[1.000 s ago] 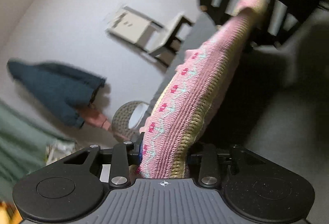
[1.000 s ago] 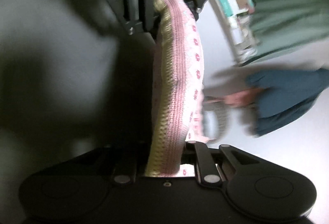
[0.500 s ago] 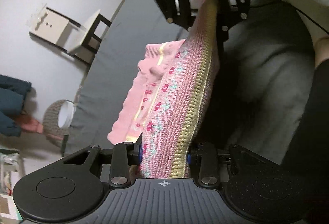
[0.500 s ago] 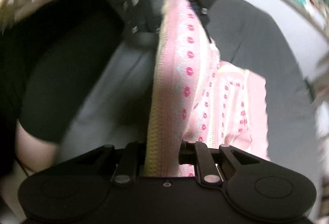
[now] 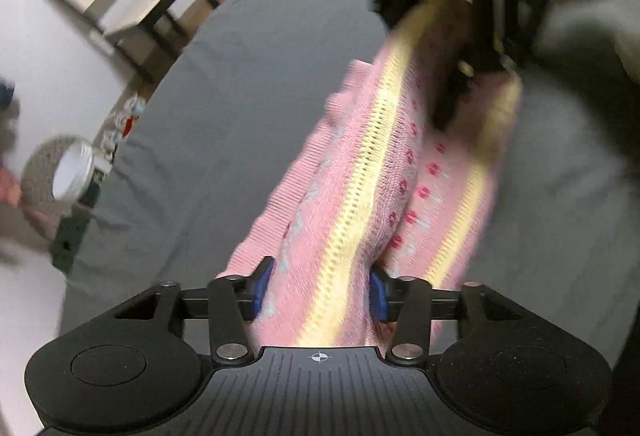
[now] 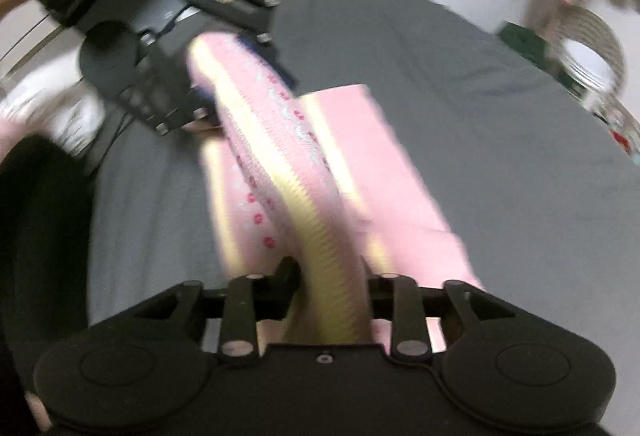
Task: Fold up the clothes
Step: 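Fold the lifted sweater side over with both grippers and release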
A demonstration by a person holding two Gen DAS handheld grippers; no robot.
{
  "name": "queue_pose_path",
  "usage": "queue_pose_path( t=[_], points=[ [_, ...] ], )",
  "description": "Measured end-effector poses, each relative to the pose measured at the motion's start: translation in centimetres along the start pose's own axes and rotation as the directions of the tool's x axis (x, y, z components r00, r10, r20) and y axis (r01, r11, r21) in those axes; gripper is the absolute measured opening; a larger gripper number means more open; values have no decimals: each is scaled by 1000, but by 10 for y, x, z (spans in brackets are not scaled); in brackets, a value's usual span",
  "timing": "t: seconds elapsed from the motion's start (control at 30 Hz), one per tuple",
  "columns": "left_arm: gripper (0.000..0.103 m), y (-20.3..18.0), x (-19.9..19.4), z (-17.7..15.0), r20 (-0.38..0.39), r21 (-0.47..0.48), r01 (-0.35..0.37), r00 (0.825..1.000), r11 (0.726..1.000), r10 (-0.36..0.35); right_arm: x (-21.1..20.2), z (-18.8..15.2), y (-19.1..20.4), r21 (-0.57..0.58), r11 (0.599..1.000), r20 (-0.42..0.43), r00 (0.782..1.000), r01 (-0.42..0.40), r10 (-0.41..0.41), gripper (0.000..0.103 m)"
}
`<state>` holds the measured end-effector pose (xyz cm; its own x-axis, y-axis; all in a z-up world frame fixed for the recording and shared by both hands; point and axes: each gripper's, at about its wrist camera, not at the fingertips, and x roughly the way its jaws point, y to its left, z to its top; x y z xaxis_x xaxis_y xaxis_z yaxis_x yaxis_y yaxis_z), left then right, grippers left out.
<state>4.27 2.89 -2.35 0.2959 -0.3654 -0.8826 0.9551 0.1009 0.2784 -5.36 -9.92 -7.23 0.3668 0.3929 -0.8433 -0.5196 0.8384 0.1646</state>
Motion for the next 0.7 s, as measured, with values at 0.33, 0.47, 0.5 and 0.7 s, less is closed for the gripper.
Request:
queue_pose_path(
  t=[0.33,0.47,0.5,0.7],
  points=[
    [85,58,20,-53,155,-540,110,987,834,-29,3,-42,-79,503,841,146,979,-198,143,57],
    [85,51,22,-87,213,-689,166,977,706,-21,3,-55,-103,609,751,199,966,-254,165,66],
    [85,49,22,-95,226,-718,177,974,673,-15,7,-56,-107,621,739,206,964,-262,168,66],
    [85,31,28,-125,258,-784,165,964,598,72,17,-59,-116,657,699,239,957,-283,163,32]
  ],
)
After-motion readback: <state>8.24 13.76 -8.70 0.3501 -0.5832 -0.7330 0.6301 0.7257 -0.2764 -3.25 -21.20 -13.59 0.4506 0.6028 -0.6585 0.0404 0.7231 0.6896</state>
